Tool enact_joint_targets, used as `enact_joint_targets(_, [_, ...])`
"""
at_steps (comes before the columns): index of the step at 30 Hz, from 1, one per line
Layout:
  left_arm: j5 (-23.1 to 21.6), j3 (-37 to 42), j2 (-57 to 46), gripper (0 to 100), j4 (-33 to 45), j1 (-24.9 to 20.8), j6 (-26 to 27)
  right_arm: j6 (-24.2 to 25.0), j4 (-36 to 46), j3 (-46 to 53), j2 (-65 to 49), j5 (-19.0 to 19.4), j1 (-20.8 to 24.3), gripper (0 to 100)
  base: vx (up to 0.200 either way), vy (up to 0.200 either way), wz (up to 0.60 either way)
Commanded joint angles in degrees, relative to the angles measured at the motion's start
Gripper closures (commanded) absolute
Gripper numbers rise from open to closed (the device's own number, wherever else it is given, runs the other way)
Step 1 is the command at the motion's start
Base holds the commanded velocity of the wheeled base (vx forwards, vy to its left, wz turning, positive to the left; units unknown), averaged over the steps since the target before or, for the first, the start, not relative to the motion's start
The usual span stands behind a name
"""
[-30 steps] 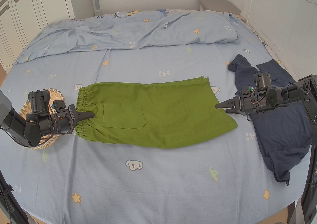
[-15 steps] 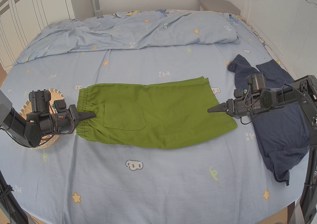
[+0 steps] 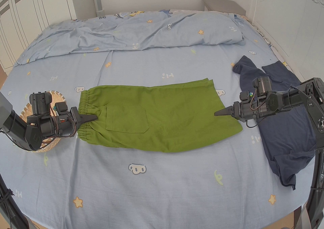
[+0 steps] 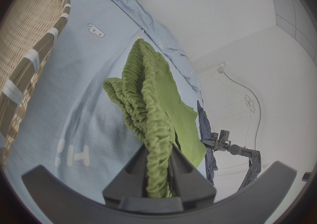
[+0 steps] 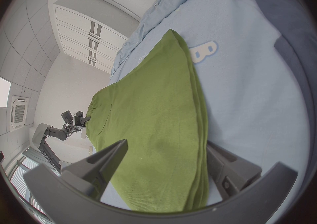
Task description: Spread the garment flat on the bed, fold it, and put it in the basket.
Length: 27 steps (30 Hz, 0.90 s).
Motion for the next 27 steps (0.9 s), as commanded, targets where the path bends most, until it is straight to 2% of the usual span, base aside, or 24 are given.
enact_joint_targets(1, [0.0, 0.0, 0.1, 100, 0.0, 0.1, 0.0, 0.0, 0.0, 0.0, 0.2, -0.2, -0.2, 100, 0.0, 0.0, 0.0])
enact_joint_targets(13, [0.0, -0.1, 0.4, 100, 0.0, 0.4, 0.0, 0.0, -0.1, 0.0, -0.3, -0.1, -0.5, 100, 0.0, 0.0, 0.0])
enact_joint_targets(20, [0.0, -0.8, 0.5, 100, 0.8, 0.6, -0.1, 0.0, 0.1, 0.4, -2.6, -0.1, -2.2, 100, 0.0, 0.0, 0.0])
enact_joint_targets(25, [0.0, -2.4, 0.0, 100, 5.9, 0.6, -0.1, 0.1, 0.7, 2.8, -6.7, -0.2, -2.3, 100, 0.0, 0.0, 0.0])
enact_joint_targets(27, [0.1, -4.0, -0.2, 100, 11.0, 0.7, 0.6, 0.0, 1.0, 5.0, -8.9, -0.2, -2.3, 100, 0.0, 0.0, 0.0])
